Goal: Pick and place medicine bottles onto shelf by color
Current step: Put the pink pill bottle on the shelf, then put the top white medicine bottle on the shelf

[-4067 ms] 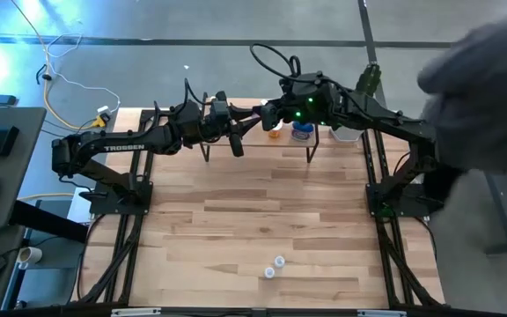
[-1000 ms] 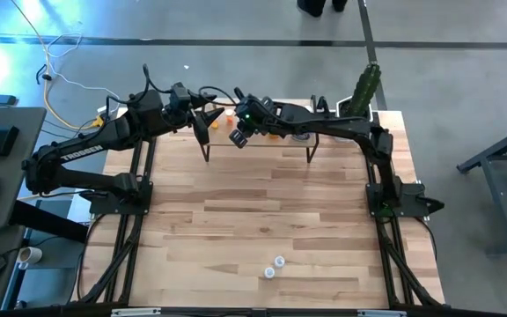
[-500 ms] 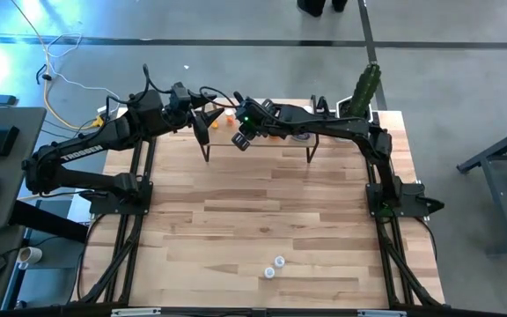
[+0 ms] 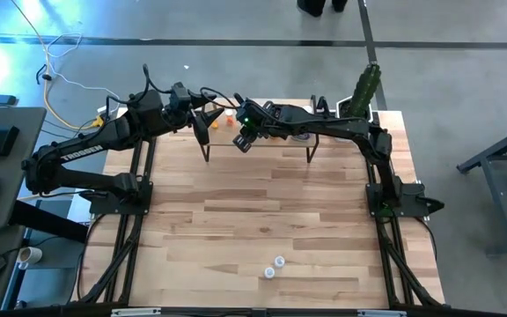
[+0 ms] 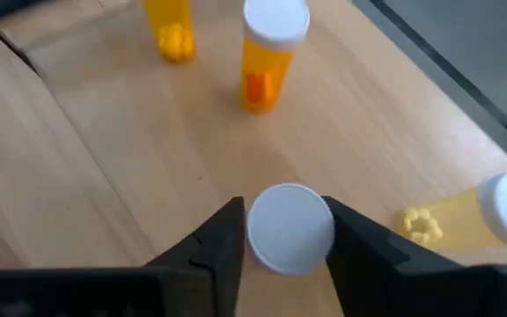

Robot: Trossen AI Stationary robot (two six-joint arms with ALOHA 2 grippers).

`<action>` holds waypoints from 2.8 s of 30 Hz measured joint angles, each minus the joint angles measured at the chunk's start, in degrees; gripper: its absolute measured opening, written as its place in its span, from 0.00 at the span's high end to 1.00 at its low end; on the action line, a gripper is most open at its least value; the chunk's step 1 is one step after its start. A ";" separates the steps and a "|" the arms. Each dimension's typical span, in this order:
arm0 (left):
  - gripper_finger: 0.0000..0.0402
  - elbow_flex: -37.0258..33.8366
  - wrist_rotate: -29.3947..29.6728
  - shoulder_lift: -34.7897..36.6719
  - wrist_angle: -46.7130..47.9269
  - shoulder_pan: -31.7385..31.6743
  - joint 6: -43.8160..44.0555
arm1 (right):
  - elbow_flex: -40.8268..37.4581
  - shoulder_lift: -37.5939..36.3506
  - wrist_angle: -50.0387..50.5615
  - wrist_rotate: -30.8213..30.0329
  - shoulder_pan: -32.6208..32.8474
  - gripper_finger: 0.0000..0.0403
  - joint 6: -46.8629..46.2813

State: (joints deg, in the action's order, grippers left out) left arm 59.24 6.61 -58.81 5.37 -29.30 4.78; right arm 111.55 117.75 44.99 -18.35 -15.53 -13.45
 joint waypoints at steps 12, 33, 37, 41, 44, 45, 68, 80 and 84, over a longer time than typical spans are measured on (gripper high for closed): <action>0.43 0.00 0.00 0.00 -0.04 0.02 -0.01 | -0.09 0.12 -0.39 -0.12 0.00 0.52 0.02; 0.43 0.00 0.00 0.00 1.82 0.02 0.04 | 11.13 -0.11 5.25 -0.09 -0.20 0.52 0.14; 0.43 -0.02 0.00 0.37 5.34 0.17 0.53 | 15.30 -0.13 9.82 -0.10 0.25 0.52 -0.96; 0.43 -0.02 -0.42 1.56 8.70 0.87 1.05 | 19.35 -0.22 15.48 -0.05 1.46 0.52 -0.05; 0.43 -0.02 -0.46 2.72 10.52 2.12 1.09 | 22.01 -0.20 19.79 0.05 2.71 0.52 1.40; 0.43 -0.02 -0.48 3.16 10.79 2.64 1.11 | 22.66 -0.22 20.64 0.07 3.16 0.52 1.51; 0.43 -0.04 -0.17 3.67 16.87 19.64 5.28 | 20.65 -5.84 44.67 -0.50 16.33 0.52 2.13; 0.43 -0.04 -0.19 3.67 17.14 27.94 7.11 | 9.89 -12.04 44.41 0.58 23.74 0.56 1.01; 0.43 -0.04 -0.20 3.67 17.14 30.02 7.28 | -2.48 -19.90 36.32 1.34 26.63 0.57 -1.82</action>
State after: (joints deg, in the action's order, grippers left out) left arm 59.20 6.42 -55.13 22.50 0.72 12.05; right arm 109.07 97.85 81.31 -17.01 11.10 -15.27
